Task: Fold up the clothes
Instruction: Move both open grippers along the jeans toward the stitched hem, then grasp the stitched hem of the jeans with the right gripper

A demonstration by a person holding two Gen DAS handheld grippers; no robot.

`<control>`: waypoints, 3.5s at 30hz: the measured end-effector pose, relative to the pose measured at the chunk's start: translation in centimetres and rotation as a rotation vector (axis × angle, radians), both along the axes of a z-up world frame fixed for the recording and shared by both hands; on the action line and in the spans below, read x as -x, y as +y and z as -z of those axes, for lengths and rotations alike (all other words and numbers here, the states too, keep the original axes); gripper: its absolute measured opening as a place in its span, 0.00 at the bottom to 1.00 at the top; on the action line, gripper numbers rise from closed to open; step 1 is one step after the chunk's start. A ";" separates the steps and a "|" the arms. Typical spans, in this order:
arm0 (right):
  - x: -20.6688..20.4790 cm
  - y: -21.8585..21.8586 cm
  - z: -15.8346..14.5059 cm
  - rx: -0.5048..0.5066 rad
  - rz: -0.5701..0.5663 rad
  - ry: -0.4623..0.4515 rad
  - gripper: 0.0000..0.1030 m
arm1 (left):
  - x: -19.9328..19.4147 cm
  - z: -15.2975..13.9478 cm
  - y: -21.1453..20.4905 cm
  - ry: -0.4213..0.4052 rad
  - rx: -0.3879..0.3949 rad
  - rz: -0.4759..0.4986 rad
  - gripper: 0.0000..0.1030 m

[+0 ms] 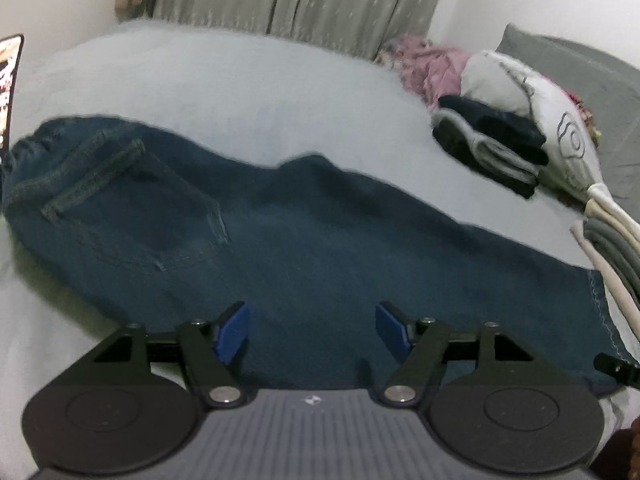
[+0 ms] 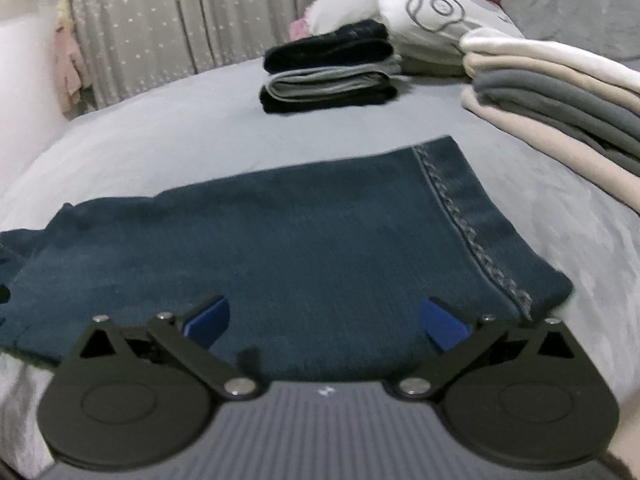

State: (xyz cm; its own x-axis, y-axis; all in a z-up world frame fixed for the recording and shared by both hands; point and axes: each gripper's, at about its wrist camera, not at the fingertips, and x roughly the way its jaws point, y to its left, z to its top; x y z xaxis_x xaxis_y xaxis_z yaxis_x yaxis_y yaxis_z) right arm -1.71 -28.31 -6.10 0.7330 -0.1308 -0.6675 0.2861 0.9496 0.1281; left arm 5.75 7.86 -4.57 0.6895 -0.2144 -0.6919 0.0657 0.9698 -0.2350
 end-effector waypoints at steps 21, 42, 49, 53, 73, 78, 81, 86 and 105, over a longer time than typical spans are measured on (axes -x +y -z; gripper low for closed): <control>4.3 -4.8 1.5 -0.116 0.243 0.028 1.00 | 1.8 0.4 -7.4 0.051 -0.065 0.153 0.76; 5.6 -9.6 2.2 -0.290 0.465 -0.134 0.98 | 1.8 1.1 -10.3 0.054 -0.112 0.216 0.78; 3.9 -8.2 2.5 -0.209 0.446 -0.147 0.96 | 1.8 1.1 -10.3 0.056 -0.106 0.219 0.78; 3.0 -8.0 3.3 -0.224 0.462 -0.154 0.93 | 1.8 1.1 -10.2 0.057 -0.097 0.218 0.78; 2.0 -3.1 1.0 0.064 0.285 -0.317 0.33 | -0.5 -3.6 -16.2 0.072 0.187 0.438 0.78; 2.6 -5.8 1.8 -0.067 0.424 -0.257 0.59 | 0.2 -3.5 -18.1 0.062 0.181 0.477 0.78; 3.2 -7.1 2.7 -0.140 0.499 -0.222 0.81 | 0.3 -2.7 -18.5 0.088 0.170 0.469 0.78; 4.0 -7.4 3.3 -0.201 0.584 -0.217 0.89 | 0.2 -1.7 -18.6 0.121 0.166 0.467 0.78; 2.0 2.5 1.9 0.393 0.093 -0.314 0.27 | -5.6 -2.8 -27.9 0.320 0.276 0.771 0.78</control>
State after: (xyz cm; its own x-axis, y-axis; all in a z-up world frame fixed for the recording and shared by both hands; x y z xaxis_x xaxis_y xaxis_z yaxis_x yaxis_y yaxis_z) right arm -3.73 -25.85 -8.03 0.8639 -0.4015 -0.3040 0.3764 0.9158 -0.1400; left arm 11.38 -20.04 -1.76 0.0656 -0.7286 -0.6818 0.5701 0.5882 -0.5736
